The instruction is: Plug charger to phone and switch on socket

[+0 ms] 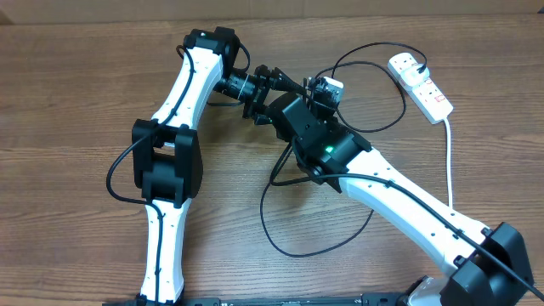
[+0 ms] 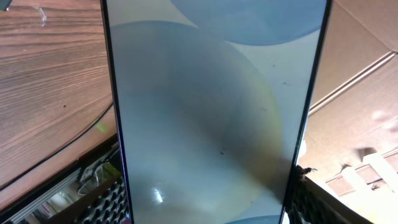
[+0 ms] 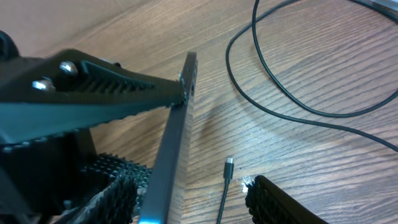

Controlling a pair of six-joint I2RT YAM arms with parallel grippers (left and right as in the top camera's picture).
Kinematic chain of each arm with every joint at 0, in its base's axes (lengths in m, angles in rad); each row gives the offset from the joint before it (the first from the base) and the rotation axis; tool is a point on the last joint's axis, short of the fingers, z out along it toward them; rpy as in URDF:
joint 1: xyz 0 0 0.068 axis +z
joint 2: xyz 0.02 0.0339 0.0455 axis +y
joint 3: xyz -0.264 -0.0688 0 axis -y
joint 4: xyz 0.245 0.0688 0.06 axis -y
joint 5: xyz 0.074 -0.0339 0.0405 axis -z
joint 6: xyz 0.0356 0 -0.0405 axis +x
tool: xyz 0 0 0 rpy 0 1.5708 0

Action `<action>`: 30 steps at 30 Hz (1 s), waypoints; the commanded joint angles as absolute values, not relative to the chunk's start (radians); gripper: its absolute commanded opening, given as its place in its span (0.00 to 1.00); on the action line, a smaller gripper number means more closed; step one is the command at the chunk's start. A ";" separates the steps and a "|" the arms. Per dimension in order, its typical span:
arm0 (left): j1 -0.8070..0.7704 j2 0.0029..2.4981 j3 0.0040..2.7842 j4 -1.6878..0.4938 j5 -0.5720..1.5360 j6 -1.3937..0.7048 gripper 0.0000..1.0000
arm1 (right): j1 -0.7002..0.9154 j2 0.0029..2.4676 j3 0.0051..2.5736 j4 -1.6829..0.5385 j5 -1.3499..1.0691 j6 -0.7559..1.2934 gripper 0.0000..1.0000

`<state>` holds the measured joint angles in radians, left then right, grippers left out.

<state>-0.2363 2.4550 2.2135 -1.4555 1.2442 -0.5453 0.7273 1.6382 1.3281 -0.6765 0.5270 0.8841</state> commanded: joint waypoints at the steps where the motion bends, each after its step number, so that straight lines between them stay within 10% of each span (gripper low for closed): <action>1: -0.243 2.452 2.236 -1.450 1.272 -0.553 0.66 | 0.724 1.644 1.349 -0.674 0.526 0.891 0.58; 30: -0.250 2.452 2.236 -1.435 1.245 -0.584 0.67 | 0.724 1.651 1.349 -0.669 0.505 0.891 0.23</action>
